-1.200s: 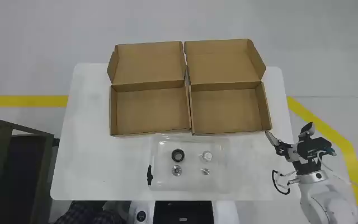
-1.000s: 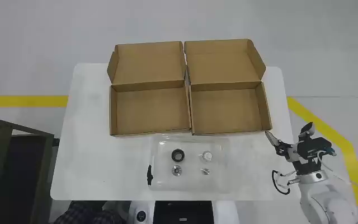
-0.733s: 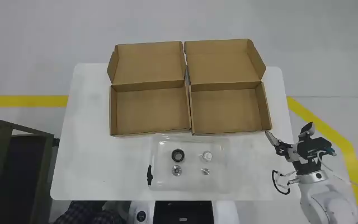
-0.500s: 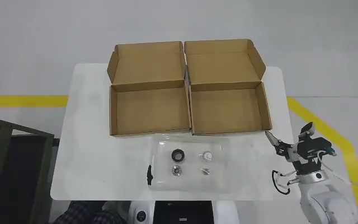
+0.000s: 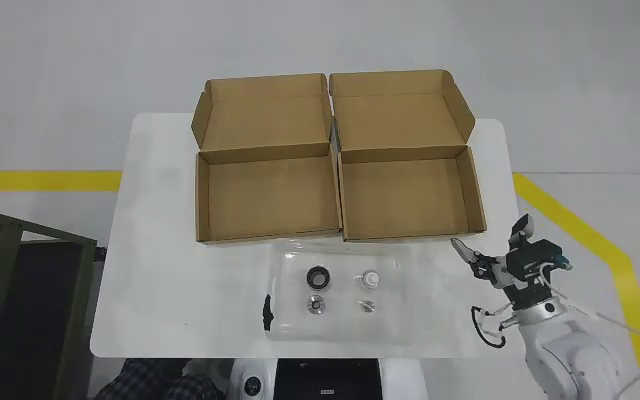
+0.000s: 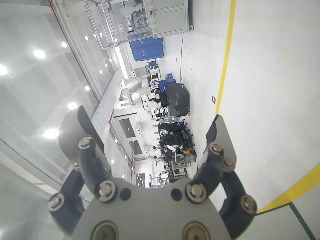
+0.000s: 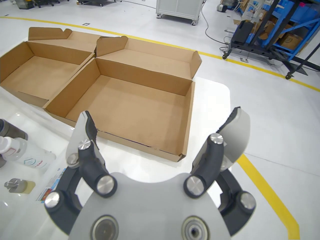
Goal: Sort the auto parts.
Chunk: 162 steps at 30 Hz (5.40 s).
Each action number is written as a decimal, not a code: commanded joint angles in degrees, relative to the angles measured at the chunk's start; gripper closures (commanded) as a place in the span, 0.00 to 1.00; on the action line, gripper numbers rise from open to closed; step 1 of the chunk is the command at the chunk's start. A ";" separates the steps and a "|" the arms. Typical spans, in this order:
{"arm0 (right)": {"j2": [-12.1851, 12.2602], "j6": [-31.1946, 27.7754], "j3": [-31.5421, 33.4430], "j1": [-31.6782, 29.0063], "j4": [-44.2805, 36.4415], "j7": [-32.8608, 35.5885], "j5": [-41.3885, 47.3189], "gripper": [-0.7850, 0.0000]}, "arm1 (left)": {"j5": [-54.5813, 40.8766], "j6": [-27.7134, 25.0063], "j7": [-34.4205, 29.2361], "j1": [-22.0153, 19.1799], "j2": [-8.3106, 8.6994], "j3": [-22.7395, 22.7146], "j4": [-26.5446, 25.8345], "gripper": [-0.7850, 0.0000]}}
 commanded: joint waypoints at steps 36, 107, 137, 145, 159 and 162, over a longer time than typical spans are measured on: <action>1.55 -18.68 -22.13 4.85 -5.38 13.43 -16.62 0.00 | 0.00 0.00 0.00 0.00 0.00 0.00 0.00 0.00; 3.38 -17.80 -23.26 8.89 -2.59 13.81 13.76 1.00 | 0.00 0.00 0.00 0.00 0.00 0.00 0.00 0.00; 3.80 -8.23 -18.87 16.20 1.61 11.57 13.84 1.00 | 0.00 0.00 0.00 0.00 0.00 0.00 0.00 0.00; 3.47 -4.53 -21.99 22.81 4.39 14.19 8.14 1.00 | 0.00 0.00 0.00 0.00 0.00 0.00 0.00 0.00; 2.43 -4.17 -29.69 37.61 16.10 22.90 5.73 1.00 | 0.00 0.00 0.00 0.00 0.00 0.00 0.00 0.00; 2.20 -4.50 -30.91 39.98 18.86 23.70 5.54 1.00 | 0.00 0.00 0.00 0.00 0.00 0.00 0.00 0.00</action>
